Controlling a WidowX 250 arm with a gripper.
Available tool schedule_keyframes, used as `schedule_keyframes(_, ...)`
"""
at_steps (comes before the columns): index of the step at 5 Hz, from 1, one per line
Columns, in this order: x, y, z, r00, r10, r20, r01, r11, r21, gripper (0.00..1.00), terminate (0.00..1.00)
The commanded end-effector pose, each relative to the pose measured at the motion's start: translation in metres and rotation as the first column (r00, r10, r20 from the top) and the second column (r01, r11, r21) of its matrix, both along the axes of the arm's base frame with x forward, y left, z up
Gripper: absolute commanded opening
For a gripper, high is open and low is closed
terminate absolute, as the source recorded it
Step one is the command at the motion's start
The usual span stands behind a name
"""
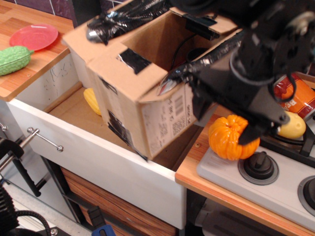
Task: Close small4fbox flaps
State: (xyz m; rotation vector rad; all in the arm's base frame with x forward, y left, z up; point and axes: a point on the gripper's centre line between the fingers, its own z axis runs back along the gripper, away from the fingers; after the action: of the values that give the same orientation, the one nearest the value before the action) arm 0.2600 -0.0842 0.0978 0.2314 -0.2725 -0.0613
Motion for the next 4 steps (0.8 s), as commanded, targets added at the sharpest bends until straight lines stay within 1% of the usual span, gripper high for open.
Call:
schedule_keyframes(1,0.012,0.015,0.037,0.998,-0.035,0.056,0.032,0.998,0.053,1.00,0.00)
schedule_keyframes(2,0.014,0.034,0.044,0.998,-0.057,0.040,0.055,0.997,0.062,1.00,0.00)
schedule_keyframes(3,0.019,0.043,0.051,0.997,-0.079,0.028,0.076,0.994,0.083,1.00,0.00)
schedule_keyframes(4,0.025,0.054,0.045,0.993,-0.110,0.033,0.108,0.992,0.064,1.00,0.00)
